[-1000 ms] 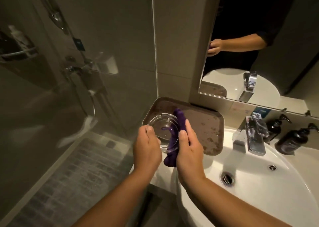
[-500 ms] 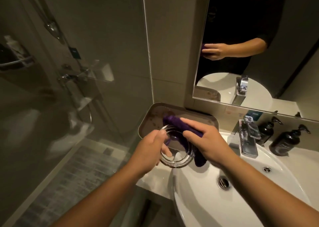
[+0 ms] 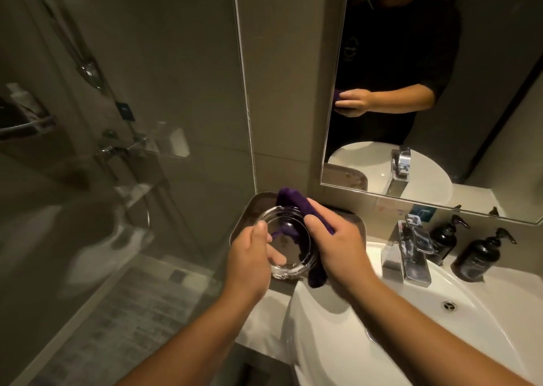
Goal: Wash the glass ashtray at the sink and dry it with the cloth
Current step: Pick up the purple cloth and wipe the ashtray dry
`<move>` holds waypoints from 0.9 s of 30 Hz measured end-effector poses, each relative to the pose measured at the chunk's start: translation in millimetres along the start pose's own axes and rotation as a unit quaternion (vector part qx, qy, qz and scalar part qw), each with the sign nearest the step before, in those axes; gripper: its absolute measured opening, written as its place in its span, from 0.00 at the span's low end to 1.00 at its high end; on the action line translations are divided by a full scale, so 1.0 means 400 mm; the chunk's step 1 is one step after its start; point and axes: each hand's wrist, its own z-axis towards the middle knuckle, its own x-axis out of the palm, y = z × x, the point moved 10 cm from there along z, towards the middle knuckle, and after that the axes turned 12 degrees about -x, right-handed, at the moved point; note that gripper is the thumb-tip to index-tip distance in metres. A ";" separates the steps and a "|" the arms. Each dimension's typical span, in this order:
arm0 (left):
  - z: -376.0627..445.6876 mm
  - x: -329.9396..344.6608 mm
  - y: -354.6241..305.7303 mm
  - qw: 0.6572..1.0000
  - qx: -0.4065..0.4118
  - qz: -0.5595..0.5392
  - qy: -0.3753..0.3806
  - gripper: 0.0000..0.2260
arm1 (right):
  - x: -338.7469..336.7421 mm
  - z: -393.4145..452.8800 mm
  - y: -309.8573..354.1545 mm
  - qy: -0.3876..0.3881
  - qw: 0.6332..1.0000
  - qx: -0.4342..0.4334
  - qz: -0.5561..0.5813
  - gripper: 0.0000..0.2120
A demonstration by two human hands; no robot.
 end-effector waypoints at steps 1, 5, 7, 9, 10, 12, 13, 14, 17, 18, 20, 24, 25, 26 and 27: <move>-0.004 -0.004 0.005 0.999 -0.005 -0.019 -0.028 0.17 | 0.002 -0.022 -0.015 -0.045 0.999 0.008 0.016 0.16; -0.029 0.016 0.027 0.990 -0.030 -0.085 -0.106 0.15 | 0.006 -0.088 -0.070 -0.177 0.983 0.045 0.020 0.18; -0.036 0.033 0.050 0.984 -0.054 -0.133 -0.109 0.15 | -0.002 -0.087 -0.082 -0.184 0.981 0.057 0.003 0.18; -0.038 0.053 0.071 0.986 -0.070 -0.128 -0.075 0.14 | -0.011 -0.072 -0.085 -0.146 0.988 0.057 -0.005 0.19; -0.036 0.064 0.078 0.990 -0.072 -0.108 -0.044 0.14 | -0.021 -0.063 -0.083 -0.125 0.991 0.056 -0.009 0.19; -0.026 0.081 0.071 0.996 -0.059 -0.058 0.037 0.14 | -0.051 -0.043 -0.073 -0.086 0.994 0.051 -0.032 0.20; -0.018 0.088 0.057 0.995 -0.049 -0.029 0.081 0.16 | -0.064 -0.029 -0.062 -0.057 0.996 0.044 -0.057 0.19; -0.009 0.093 0.041 0.992 -0.040 0.000 0.121 0.18 | -0.075 -0.012 -0.049 -0.018 0.995 0.034 -0.092 0.19; 0.006 0.102 -0.008 0.975 -0.015 0.089 0.202 0.18 | -0.066 0.040 0.006 0.144 0.967 -0.018 -0.207 0.18; 0.005 0.108 -0.021 0.970 0.001 0.116 0.216 0.17 | -0.052 0.052 0.023 0.196 0.953 -0.030 -0.230 0.18; -0.001 0.113 -0.039 0.968 0.023 0.131 0.213 0.15 | -0.032 0.073 0.045 0.259 0.931 -0.033 -0.256 0.18; 0.003 0.084 -0.061 0.986 0.062 0.111 0.106 0.15 | -0.023 0.098 0.065 0.243 0.936 -0.033 -0.252 0.17; 0.002 0.080 -0.060 0.988 0.065 0.104 0.091 0.16 | -0.024 0.097 0.063 0.226 0.943 -0.030 -0.242 0.16; 0.000 0.079 -0.054 0.990 0.065 0.100 0.081 0.16 | -0.027 0.094 0.057 0.207 0.950 -0.025 -0.233 0.16; -0.001 0.077 -0.044 0.991 0.061 0.098 0.074 0.17 | -0.033 0.088 0.050 0.185 0.956 -0.018 -0.225 0.16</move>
